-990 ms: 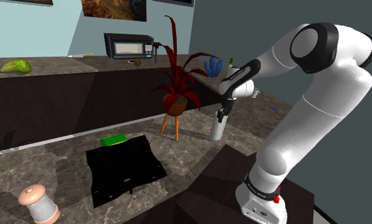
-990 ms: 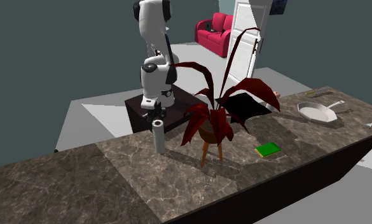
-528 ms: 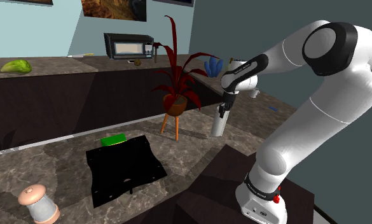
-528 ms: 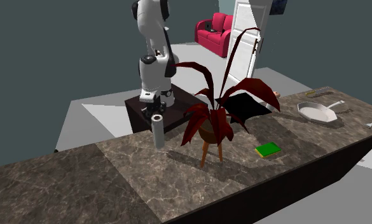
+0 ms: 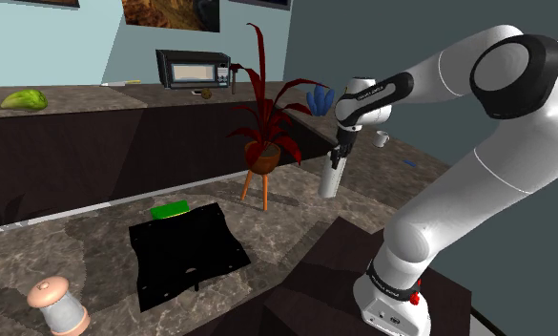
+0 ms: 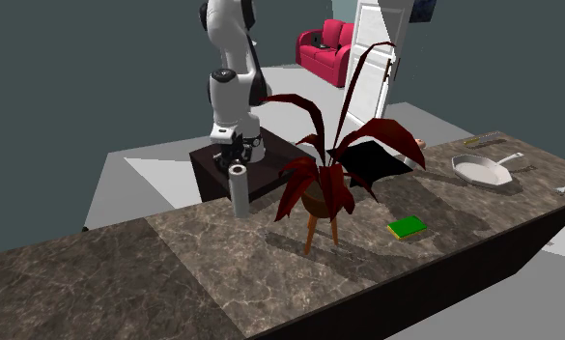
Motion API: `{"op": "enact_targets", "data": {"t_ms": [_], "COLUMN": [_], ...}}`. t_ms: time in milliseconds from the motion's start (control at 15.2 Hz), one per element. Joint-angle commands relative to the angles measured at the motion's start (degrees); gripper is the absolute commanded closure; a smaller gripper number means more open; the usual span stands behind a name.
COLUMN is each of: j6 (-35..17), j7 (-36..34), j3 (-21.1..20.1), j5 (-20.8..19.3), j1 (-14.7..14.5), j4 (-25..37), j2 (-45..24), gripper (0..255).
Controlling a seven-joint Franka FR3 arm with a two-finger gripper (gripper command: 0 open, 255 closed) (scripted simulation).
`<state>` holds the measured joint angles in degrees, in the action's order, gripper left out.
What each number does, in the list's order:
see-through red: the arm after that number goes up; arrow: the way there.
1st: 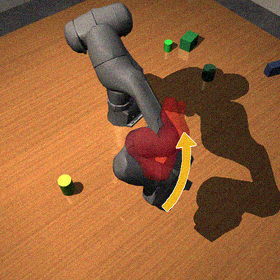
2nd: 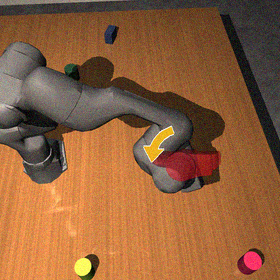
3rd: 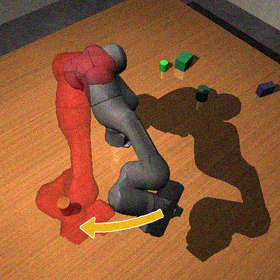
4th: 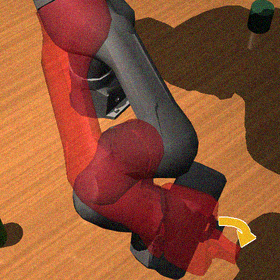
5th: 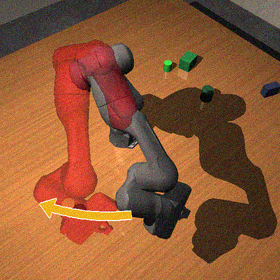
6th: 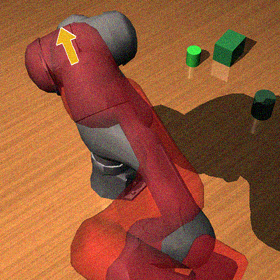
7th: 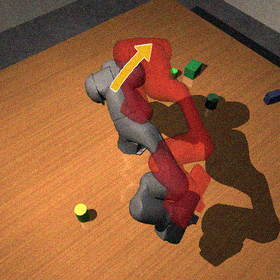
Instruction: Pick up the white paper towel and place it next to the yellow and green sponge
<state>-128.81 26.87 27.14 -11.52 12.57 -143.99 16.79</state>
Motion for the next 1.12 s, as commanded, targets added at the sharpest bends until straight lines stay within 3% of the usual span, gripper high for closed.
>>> {"op": "enact_targets", "data": {"t_ms": [0, 1056], "j6": [2.01, 15.56], "j7": [-0.09, -0.61], "j3": [-0.28, -2.62], "j5": [-0.19, -0.3], "j1": [0.12, 0.24], "j4": [0.96, 9.23], "j2": [1.07, 6.49], "gripper": [255, 255]}}
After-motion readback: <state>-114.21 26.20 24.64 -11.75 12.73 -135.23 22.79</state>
